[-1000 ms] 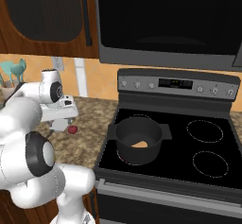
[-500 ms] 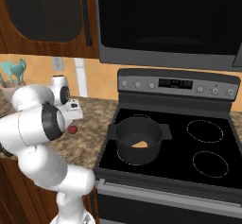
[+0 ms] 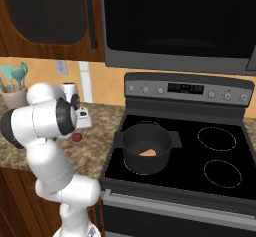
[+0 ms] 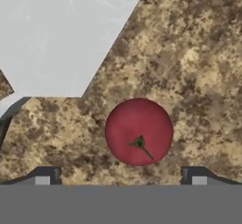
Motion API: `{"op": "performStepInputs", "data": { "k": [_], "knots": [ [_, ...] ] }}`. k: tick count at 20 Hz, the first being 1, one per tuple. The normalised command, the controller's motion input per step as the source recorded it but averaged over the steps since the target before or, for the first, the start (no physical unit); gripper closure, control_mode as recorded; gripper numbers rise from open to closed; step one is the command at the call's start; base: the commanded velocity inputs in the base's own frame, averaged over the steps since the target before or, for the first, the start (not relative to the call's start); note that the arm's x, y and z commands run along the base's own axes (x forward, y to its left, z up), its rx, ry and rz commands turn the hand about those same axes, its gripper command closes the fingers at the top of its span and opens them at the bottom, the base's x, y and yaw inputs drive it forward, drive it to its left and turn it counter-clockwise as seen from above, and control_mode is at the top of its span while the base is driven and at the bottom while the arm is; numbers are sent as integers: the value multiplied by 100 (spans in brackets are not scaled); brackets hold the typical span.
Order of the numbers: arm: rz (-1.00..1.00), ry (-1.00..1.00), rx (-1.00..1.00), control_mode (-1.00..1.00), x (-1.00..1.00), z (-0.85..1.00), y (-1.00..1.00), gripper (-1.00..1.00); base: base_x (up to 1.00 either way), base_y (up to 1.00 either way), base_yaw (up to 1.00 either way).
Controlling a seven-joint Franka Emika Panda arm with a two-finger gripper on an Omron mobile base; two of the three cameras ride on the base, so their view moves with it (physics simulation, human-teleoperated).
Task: Put the tomato and squash in the pot. Retrieve the spatula and lightly stir the vegetables in the pot.
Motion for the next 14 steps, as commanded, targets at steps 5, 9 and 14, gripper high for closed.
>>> {"op": "performStepInputs", "data": {
  "k": [5,9,14],
  "knots": [
    [0,-2,0,-100,1,-34,0,-100,0,0,0],
    [0,-8,0,-100,1,-28,0,-100,0,0,0],
    [0,-1,0,-100,0,-20,0,-100,0,0,0]
  ]
}}
